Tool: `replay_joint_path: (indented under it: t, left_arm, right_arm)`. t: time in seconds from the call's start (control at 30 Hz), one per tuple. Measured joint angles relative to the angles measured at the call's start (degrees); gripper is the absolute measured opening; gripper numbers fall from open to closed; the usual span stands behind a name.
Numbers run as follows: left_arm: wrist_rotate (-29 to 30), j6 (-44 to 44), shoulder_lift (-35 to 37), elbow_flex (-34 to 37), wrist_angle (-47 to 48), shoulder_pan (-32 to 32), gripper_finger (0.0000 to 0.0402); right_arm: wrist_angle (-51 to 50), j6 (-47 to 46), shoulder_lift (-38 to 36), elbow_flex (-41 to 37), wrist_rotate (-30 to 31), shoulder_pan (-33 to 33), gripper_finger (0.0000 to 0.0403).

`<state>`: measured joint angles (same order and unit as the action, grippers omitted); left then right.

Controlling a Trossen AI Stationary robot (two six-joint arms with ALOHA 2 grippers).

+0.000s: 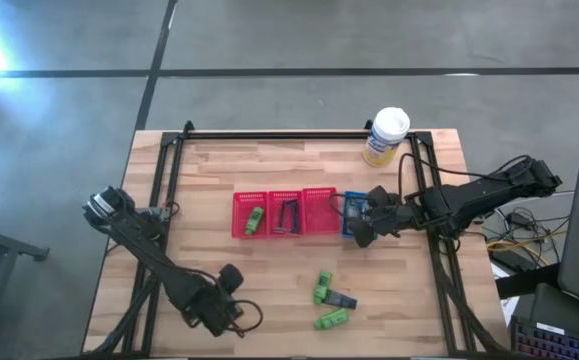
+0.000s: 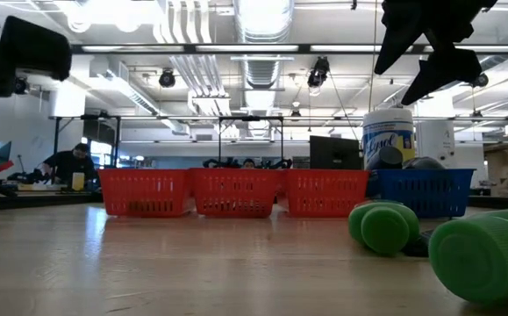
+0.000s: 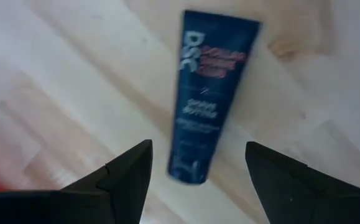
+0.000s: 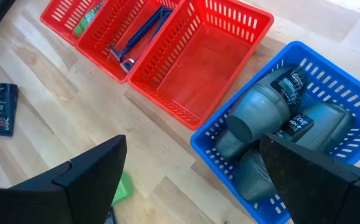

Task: Pick & Place Travel size toiletries
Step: Put the blue shave cream into the right red bin

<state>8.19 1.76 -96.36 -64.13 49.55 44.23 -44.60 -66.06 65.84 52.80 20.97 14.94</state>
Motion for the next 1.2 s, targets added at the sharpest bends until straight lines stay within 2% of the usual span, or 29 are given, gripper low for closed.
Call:
replay_joint_path:
  t: [0.4,0.67,0.83,1.03,1.13,1.2]
  left_arm:
    - [-1.43,1.66,0.04,3.8,-5.88,-2.12,0.0262]
    - [-5.37,2.24,0.04,6.61,-9.95,-4.53,0.0258]
    - [-6.75,4.83,0.04,7.58,-10.12,-4.96,0.0218]
    - [-7.64,4.23,0.04,8.23,-10.37,-4.94,0.0132]
    - [-7.67,1.66,0.04,7.82,-10.3,-5.18,0.0124]
    - [-7.7,-3.26,0.07,7.49,-9.91,-5.71,0.0124]
  right_arm:
    - [0.04,-1.51,-0.07,0.0,0.0,0.0,0.0364]
    - [0.09,-2.97,-0.07,0.0,0.0,0.04,0.0364]
    - [0.09,-2.97,-0.07,0.0,0.0,0.04,0.0364]
    - [0.07,-2.89,-0.07,0.0,0.0,0.04,0.0364]
    - [0.07,-2.92,-0.07,0.0,-0.4,0.04,0.0364]
    - [0.23,-2.81,-0.07,0.0,-1.98,-0.02,0.0364]
